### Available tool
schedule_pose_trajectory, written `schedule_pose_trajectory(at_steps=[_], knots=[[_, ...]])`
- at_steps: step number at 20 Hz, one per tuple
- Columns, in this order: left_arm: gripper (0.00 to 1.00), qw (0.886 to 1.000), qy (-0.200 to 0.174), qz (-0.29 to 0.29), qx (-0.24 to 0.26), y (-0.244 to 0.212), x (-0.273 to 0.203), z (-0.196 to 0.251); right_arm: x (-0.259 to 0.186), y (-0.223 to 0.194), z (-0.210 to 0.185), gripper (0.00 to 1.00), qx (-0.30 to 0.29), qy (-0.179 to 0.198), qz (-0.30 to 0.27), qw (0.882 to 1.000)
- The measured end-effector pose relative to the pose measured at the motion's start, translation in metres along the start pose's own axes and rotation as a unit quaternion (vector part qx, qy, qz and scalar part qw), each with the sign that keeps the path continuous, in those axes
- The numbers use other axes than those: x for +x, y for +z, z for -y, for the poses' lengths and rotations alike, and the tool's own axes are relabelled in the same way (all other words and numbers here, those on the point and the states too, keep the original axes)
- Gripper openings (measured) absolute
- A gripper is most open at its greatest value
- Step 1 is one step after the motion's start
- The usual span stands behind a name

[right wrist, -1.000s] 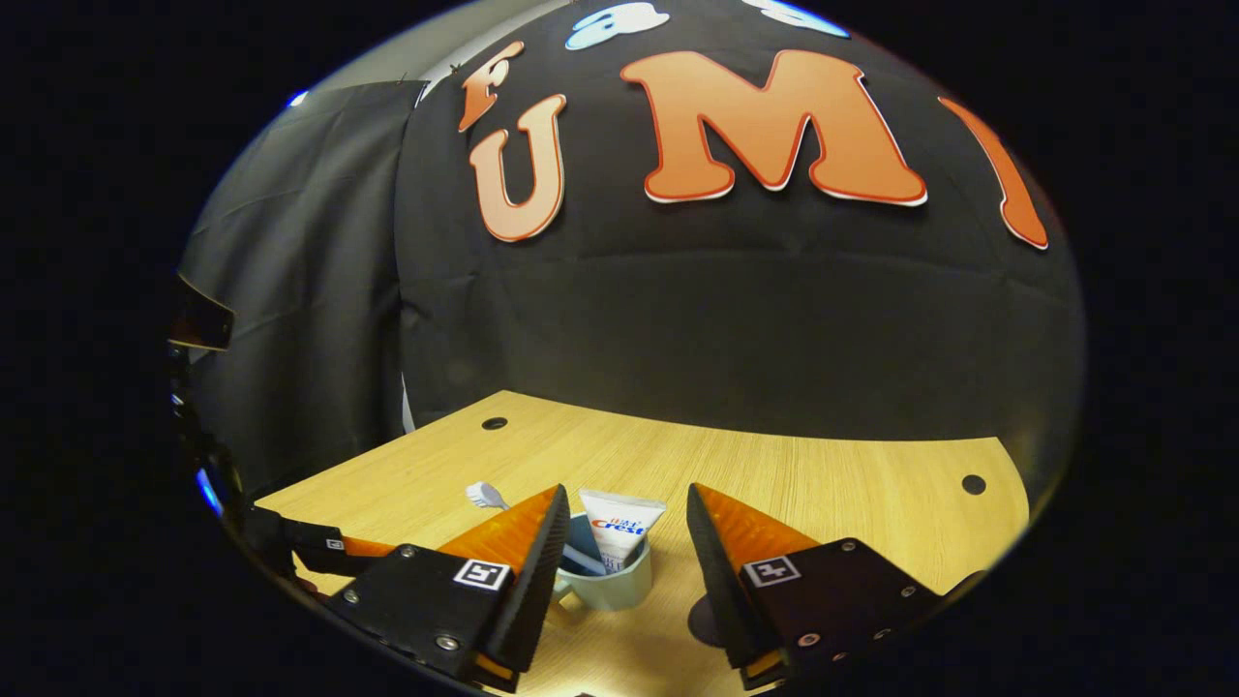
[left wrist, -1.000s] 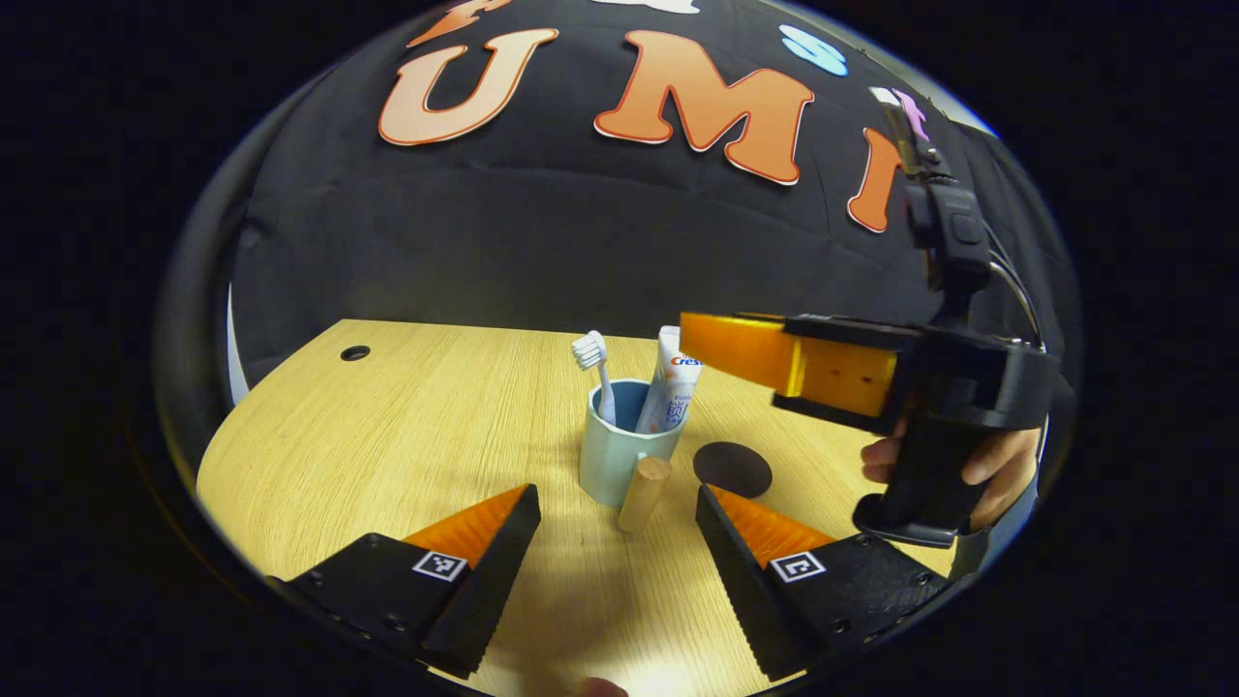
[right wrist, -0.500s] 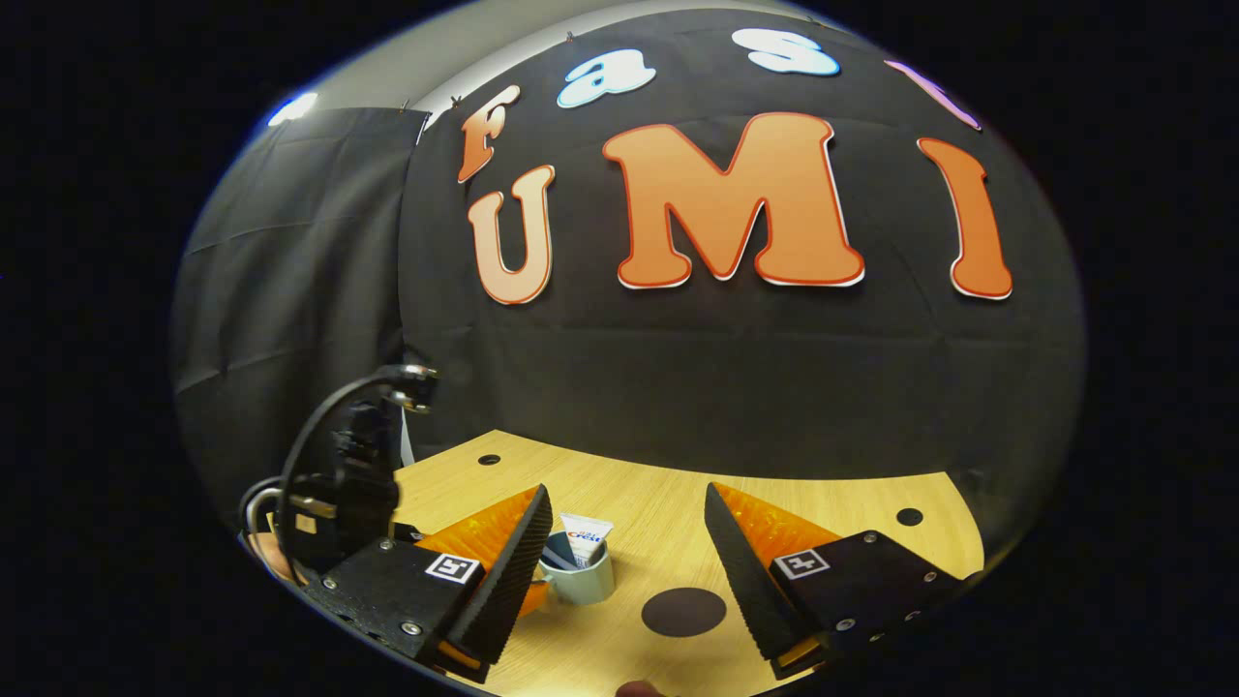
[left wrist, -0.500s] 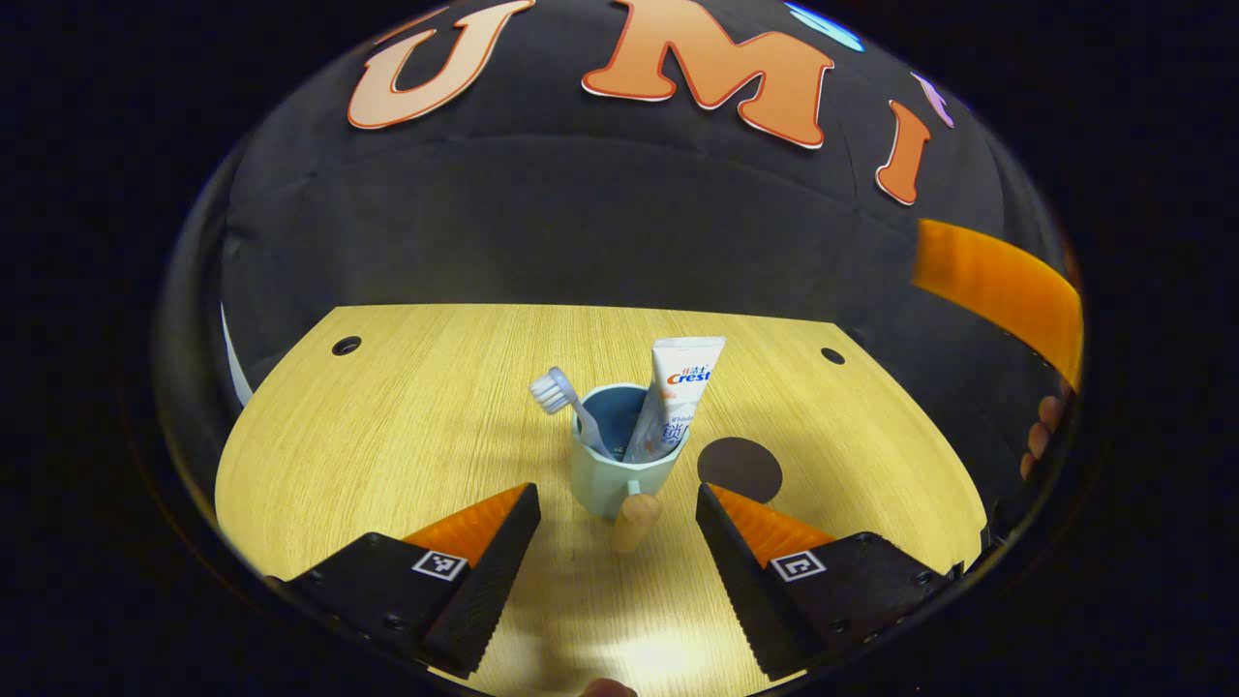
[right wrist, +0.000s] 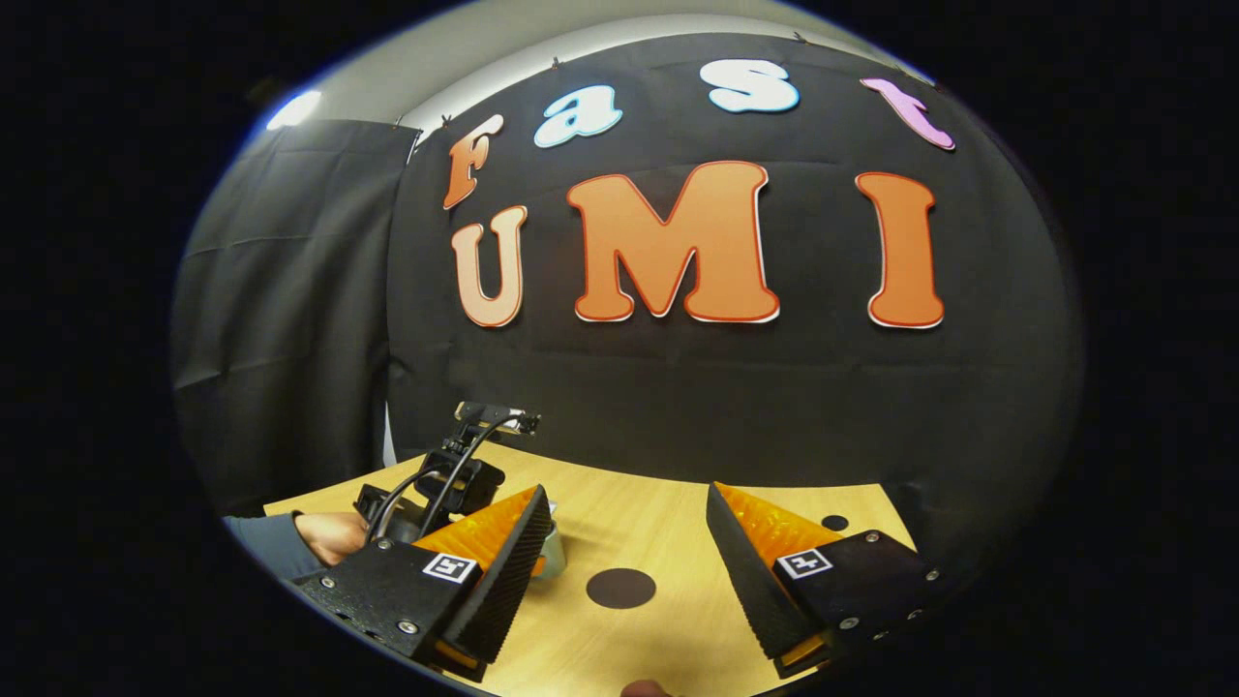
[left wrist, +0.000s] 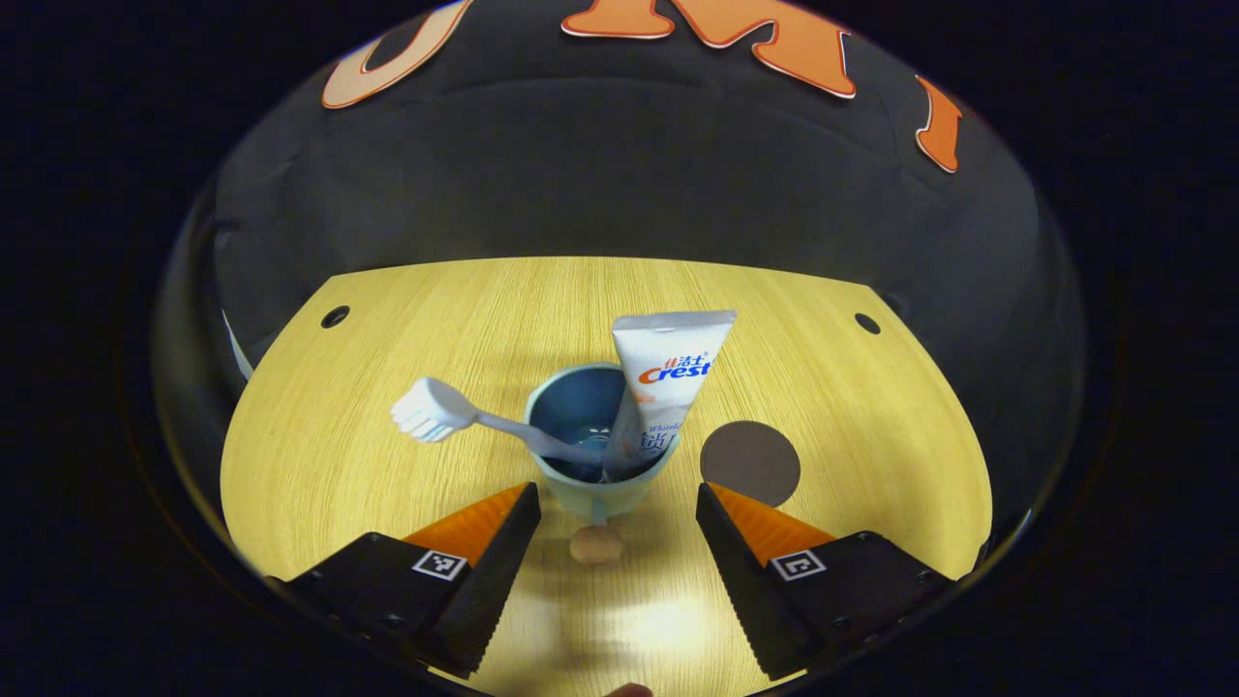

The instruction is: Put the toothbrush and toothpaste on the desktop into the cup, then pick up the cup and place it on the coaster on the desktop.

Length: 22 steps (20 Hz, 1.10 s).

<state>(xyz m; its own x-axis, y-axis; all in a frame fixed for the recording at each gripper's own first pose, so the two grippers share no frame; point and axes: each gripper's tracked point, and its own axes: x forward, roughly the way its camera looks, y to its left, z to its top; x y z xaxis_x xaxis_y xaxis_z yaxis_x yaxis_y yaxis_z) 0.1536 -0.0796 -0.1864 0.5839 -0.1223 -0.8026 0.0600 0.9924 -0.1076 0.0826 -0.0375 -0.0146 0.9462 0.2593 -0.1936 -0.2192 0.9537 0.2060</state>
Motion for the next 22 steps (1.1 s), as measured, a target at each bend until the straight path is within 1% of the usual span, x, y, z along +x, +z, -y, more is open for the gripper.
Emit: schedule_pose_trajectory(at_steps=[2,4,5,6,7,8,9,10,11,12,19,22], knots=[[0.97,1.0,0.015,-0.012,0.005,-0.001,0.008,-0.006,-0.013,-0.002,0.008,0.97,-0.001,-0.004,0.0,1.0],[0.9,0.999,0.027,-0.021,0.008,-0.007,0.008,-0.016,-0.024,-0.002,0.015,0.97,0.0,-0.008,0.002,1.0],[0.81,0.999,0.031,-0.028,0.009,-0.008,0.009,-0.021,-0.028,-0.002,0.016,0.97,0.002,-0.006,0.004,1.0],[0.77,0.999,0.035,-0.032,0.007,-0.01,0.01,-0.029,-0.032,-0.002,0.018,0.97,0.005,-0.007,0.006,1.0],[0.69,0.999,0.038,-0.036,0.004,-0.01,0.008,-0.033,-0.037,-0.001,0.018,0.97,0.007,-0.006,0.009,1.0],[0.64,0.998,0.04,-0.04,0.003,-0.011,0.008,-0.037,-0.042,0.001,0.02,0.97,0.009,-0.007,0.012,1.0],[0.53,0.998,0.038,-0.043,0.001,-0.016,0.006,-0.037,-0.045,0.001,0.021,0.97,0.01,-0.008,0.015,1.0],[0.52,0.999,0.033,-0.041,-0.01,-0.018,0.005,-0.038,-0.049,0.001,0.02,0.97,0.011,-0.006,0.017,1.0],[0.38,0.999,0.028,-0.041,-0.024,-0.024,0.001,-0.041,-0.051,0.0,0.021,0.97,0.012,-0.006,0.016,1.0],[0.29,0.999,0.026,-0.038,-0.025,-0.023,0.002,-0.045,-0.054,-0.002,0.021,0.97,0.013,-0.004,0.014,1.0],[0.21,0.999,0.037,-0.03,-0.016,-0.019,0.001,-0.042,-0.075,-0.006,0.031,0.97,0.035,-0.015,0.022,0.999],[0.22,0.999,0.029,-0.028,-0.019,-0.018,0.0,-0.041,-0.085,-0.007,0.038,0.97,0.048,-0.023,0.025,0.998]])
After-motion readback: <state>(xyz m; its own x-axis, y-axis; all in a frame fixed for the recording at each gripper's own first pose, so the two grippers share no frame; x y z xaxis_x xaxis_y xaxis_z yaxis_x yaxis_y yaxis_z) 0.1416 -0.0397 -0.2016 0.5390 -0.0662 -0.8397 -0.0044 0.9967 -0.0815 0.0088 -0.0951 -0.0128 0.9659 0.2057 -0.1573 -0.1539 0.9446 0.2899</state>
